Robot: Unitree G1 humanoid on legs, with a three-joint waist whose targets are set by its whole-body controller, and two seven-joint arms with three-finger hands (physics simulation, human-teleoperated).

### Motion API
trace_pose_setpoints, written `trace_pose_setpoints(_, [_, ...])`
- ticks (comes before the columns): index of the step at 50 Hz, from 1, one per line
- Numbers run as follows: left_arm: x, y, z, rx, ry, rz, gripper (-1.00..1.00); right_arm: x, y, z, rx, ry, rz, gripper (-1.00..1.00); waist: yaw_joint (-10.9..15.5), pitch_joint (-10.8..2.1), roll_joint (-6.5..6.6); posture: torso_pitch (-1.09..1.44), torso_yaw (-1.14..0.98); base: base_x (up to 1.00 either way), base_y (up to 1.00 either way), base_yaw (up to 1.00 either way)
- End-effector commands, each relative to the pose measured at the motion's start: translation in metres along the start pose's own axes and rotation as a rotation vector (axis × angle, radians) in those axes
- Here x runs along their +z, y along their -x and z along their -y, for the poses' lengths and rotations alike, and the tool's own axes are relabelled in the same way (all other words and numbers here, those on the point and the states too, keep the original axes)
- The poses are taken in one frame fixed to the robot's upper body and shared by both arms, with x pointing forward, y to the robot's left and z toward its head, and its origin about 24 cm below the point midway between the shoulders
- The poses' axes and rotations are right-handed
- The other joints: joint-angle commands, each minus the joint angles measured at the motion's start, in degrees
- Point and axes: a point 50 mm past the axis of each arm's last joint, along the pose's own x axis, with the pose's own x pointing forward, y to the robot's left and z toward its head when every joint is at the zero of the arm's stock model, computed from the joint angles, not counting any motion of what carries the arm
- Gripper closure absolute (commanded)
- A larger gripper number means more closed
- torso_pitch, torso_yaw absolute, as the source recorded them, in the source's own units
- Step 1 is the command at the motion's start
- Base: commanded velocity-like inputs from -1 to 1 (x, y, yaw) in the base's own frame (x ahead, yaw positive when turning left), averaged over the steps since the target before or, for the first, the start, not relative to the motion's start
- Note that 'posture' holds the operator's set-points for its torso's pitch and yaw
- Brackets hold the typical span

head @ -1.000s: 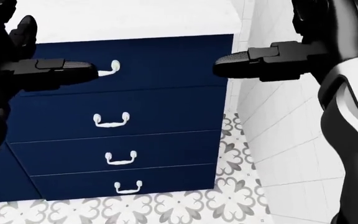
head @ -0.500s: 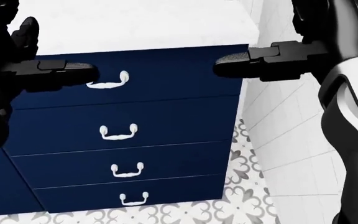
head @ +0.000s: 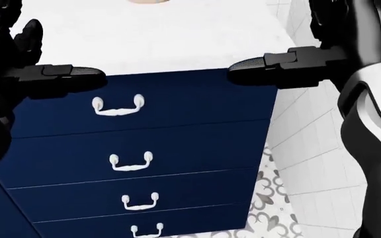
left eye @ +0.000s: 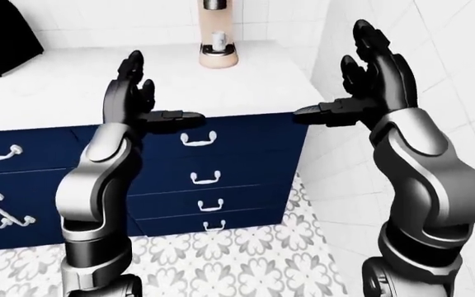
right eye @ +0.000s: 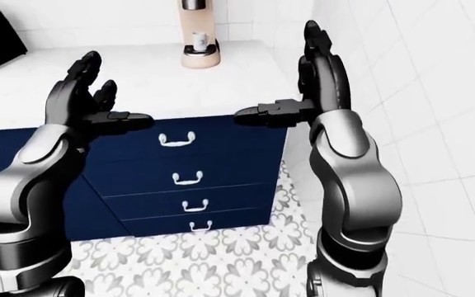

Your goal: Press the button on the coffee machine to serve coffee.

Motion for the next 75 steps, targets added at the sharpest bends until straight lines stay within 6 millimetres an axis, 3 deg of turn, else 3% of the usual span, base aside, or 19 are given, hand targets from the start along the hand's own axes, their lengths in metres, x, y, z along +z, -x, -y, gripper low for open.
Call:
trace_pose_setpoints(1, [0.0256,0.0031,-0.0048,0.024,-0.002,0.124,-1.0,0.0219,0.0038,-0.0039,0.02,0.001,0.116,-1.0,0.48,-1.73,-0.08,0.0,0.0,0.22,0.12,0.0])
trace_pose_setpoints(6, [0.0262,0.0041,-0.0046,0.024,-0.002,0.125,-1.0,0.0217,0.0043,-0.0037,0.02,0.002,0.115,-1.0,-0.19,-0.79,3.14,0.0,0.0,0.22,0.13,0.0])
trace_pose_setpoints(9, [0.0263,0.0038,-0.0051,0.025,-0.002,0.125,-1.0,0.022,0.0044,-0.0037,0.019,0.001,0.115,-1.0,-0.81,-3.46,8.26,0.0,0.0,0.22,0.12,0.0])
trace_pose_setpoints(10, [0.0265,0.004,-0.0053,0.024,-0.001,0.125,-1.0,0.0218,0.0043,-0.0038,0.02,0.001,0.115,-1.0,-0.04,-1.55,6.3,0.0,0.0,0.22,0.12,0.0])
trace_pose_setpoints(11, [0.0257,0.0035,-0.0055,0.025,-0.001,0.125,-1.0,0.0221,0.0044,-0.004,0.02,0.001,0.115,-1.0,-0.26,-1.03,7.09,0.0,0.0,0.22,0.12,0.0])
trace_pose_setpoints(19, [0.0265,0.0035,-0.0047,0.025,-0.002,0.124,-1.0,0.0215,0.0033,-0.0044,0.022,0.001,0.114,-1.0,0.82,-1.03,2.34,0.0,0.0,0.22,0.13,0.0])
trace_pose_setpoints(22, [0.0266,0.0036,-0.0051,0.025,-0.002,0.125,-1.0,0.0217,0.0037,-0.0039,0.021,0.001,0.116,-1.0,1.2,-1.8,-1.66,0.0,0.0,0.22,0.13,0.0])
trace_pose_setpoints(31, [0.0268,0.0043,-0.0045,0.024,-0.002,0.126,-1.0,0.0217,0.004,-0.0041,0.021,0.002,0.115,-1.0,0.06,-0.92,1.76,0.0,0.0,0.22,0.13,0.0])
trace_pose_setpoints(35, [0.0261,0.0039,-0.0048,0.025,-0.002,0.126,-1.0,0.0216,0.0041,-0.0046,0.022,0.003,0.115,-1.0,-0.63,-1.97,7.24,0.0,0.0,0.22,0.13,0.0])
trace_pose_setpoints(45, [0.0259,0.0032,-0.0049,0.024,-0.001,0.127,-1.0,0.0219,0.0037,-0.0051,0.023,0.003,0.115,-1.0,0.7,-1.13,3.06,0.0,0.0,0.22,0.13,0.0])
trace_pose_setpoints(49, [0.0256,0.0032,-0.005,0.024,-0.002,0.127,-1.0,0.0206,0.0034,-0.005,0.024,0.003,0.114,-1.0,1.24,-1.9,-1.51,0.0,0.0,0.22,0.13,0.0])
trace_pose_setpoints(58, [0.0265,0.0044,-0.0044,0.024,-0.002,0.127,-1.0,0.0214,0.0037,-0.0049,0.022,0.003,0.114,-1.0,0.03,-0.85,2.2,0.0,0.0,0.22,0.07,0.0])
trace_pose_setpoints(60, [0.0271,0.0048,-0.0043,0.023,-0.002,0.128,-1.0,0.0218,0.0039,-0.0049,0.022,0.003,0.115,-1.0,-0.35,-0.89,4.24,0.0,0.0,0.22,0.07,0.0])
trace_pose_setpoints(62, [0.0275,0.0049,-0.0042,0.024,-0.001,0.128,-1.0,0.021,0.0035,-0.0049,0.022,0.003,0.115,-1.0,-0.44,-2.24,8.39,0.0,0.0,0.22,0.07,0.0])
trace_pose_setpoints(63, [0.0281,0.005,-0.0042,0.024,-0.001,0.128,-1.0,0.0207,0.0034,-0.0049,0.022,0.003,0.115,-1.0,0.01,-1.48,5.68,0.0,0.0,0.21,0.06,0.0])
trace_pose_setpoints(64, [0.0278,0.0048,-0.0044,0.024,-0.001,0.128,-1.0,0.0205,0.0032,-0.0048,0.022,0.004,0.115,-1.0,-0.31,-1.41,6.98,0.0,0.0,0.22,0.06,0.0])
trace_pose_setpoints(68, [0.0269,0.0042,-0.0048,0.024,-0.001,0.128,-1.0,0.0211,0.0034,-0.0049,0.021,0.006,0.117,-1.0,0.48,-1.82,5.26,0.0,0.0,0.22,0.06,0.0])
trace_pose_setpoints(72, [0.0276,0.0043,-0.0045,0.024,-0.001,0.128,-1.0,0.0215,0.0036,-0.0049,0.021,0.004,0.116,-1.0,0.9,-1.24,2.73,0.0,0.0,0.22,0.07,0.0])
trace_pose_setpoints(75, [0.0269,0.0043,-0.0047,0.024,0.0,0.128,-1.0,0.0215,0.0034,-0.0044,0.02,0.003,0.117,-1.0,1.32,-1.87,-0.87,0.0,0.0,0.22,0.07,0.0])
